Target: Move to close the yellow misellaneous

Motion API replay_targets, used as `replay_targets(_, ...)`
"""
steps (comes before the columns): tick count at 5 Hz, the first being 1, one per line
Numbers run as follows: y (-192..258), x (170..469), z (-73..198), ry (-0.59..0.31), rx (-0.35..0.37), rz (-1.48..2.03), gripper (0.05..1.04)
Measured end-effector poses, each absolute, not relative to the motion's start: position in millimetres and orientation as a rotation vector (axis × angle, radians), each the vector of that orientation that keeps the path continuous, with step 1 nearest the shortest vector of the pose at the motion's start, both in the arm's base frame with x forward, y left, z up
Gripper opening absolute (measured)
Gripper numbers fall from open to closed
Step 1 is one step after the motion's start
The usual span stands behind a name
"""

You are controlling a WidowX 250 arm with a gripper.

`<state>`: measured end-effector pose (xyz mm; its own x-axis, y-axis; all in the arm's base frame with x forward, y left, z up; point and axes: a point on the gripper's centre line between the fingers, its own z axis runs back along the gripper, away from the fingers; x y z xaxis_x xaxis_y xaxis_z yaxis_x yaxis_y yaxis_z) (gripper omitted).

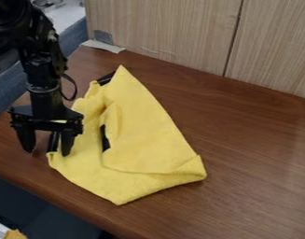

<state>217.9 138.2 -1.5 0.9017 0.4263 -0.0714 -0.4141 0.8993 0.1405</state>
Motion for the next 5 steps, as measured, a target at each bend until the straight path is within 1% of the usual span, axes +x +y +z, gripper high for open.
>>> replay_targets(1, 140.0, 217.8, -2.4, 0.101, 0.140, 0.453, 0.698)
replay_targets(2, 139.7, 219.6, -2.1, 0.099, 0.158, 0.453, 0.407)
replay_targets(3, 138.0, 215.6, -1.9, 0.103, 0.159, 0.461, 0.190)
replay_targets(4, 143.7, 206.9, 0.9, 0.112, 0.165, 0.484, 0.085)
replay_targets(5, 145.4, 204.2, 20.1, 0.085, 0.164, 0.495, 0.068)
